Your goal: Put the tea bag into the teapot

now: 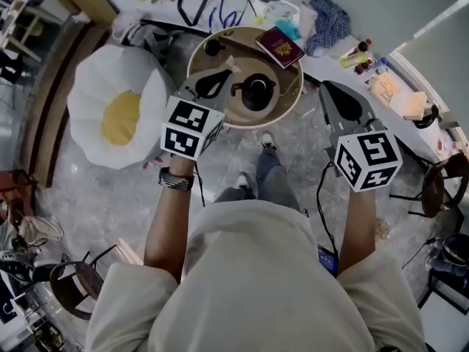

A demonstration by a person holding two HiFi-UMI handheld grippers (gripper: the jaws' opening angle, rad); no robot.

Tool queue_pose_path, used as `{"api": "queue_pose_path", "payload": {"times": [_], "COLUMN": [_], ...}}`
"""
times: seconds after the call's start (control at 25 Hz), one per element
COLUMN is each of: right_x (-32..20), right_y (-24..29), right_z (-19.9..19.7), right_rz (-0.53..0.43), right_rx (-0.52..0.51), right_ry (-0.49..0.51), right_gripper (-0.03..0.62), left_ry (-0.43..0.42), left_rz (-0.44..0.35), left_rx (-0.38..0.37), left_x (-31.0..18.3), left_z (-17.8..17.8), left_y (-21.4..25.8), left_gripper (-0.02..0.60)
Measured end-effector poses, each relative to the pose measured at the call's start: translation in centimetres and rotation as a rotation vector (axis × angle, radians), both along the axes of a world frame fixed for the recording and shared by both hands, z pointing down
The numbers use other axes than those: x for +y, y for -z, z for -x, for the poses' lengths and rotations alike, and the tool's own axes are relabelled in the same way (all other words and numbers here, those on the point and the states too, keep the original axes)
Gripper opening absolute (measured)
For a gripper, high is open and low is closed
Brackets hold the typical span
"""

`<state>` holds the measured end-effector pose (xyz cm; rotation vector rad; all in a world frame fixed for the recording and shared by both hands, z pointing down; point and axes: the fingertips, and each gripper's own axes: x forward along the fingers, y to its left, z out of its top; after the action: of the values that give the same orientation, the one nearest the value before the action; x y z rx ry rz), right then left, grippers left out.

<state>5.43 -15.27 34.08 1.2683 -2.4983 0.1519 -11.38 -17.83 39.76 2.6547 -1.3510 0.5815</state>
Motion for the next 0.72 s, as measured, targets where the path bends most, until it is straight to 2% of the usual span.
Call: {"api": "queue_pose_path", "payload": {"times": [0.44,0.72], "right_x": [3.0,3.8], "right_y": [5.9,8.5], "right_z": [1.9,2.0], "right_rz": [-0.127,-0.155], "right_rx": [-0.042,-0.050], "right_ry": [0.045,0.042], "right_gripper": [0.005,0.005], "left_ry": [-0.009,-0.025], "left_rz": [-0.154,-0.220], "left_rx": [0.018,0.031], "left_x": [3.0,4.7], "left_z": [-0.9,-1.7], "left_y": [7.4,11.2], "left_gripper": [0.006,0.006]}}
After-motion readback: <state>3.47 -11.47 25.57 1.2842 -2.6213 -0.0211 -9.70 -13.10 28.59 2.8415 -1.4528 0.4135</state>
